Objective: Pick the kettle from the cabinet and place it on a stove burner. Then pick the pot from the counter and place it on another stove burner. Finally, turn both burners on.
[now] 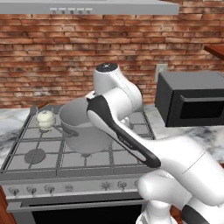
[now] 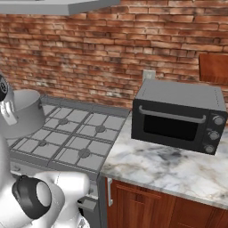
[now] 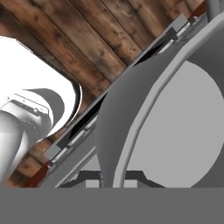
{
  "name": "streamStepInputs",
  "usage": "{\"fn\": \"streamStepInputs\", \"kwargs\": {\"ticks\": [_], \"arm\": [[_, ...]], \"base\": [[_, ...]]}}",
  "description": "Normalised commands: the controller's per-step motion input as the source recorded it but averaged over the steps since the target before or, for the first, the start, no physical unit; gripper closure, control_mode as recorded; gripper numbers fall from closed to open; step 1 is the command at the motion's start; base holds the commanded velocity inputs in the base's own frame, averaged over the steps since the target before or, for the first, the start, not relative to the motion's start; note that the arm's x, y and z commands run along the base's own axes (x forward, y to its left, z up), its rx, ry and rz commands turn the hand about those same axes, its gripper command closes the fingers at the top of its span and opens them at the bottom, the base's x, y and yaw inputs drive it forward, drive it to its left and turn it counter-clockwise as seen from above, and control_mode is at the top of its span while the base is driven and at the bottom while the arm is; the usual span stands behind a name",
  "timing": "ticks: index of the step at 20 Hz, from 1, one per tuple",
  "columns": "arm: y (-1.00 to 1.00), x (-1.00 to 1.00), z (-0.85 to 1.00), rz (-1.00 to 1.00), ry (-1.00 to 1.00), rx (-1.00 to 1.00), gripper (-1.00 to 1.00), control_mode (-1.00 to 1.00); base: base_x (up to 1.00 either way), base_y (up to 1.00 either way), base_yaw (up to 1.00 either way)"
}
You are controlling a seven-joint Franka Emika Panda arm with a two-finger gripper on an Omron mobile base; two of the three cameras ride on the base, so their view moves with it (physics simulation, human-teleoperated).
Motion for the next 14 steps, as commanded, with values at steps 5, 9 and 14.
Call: {"fn": "streamStepInputs", "kwargs": {"ticks": [5,9,14], "arm": [[0.38,0.3,-0.04,0.07,0.03,0.0,1.0,-1.0],[0.35,0.17,-0.11,0.09,0.0,0.0,1.0,-1.0],[0.35,0.18,-0.15,0.1,0.0,0.0,1.0,-1.0]], "base": [[0.0,0.0,0.0],[0.0,0.0,0.0],[0.0,0.0,0.0]]}}
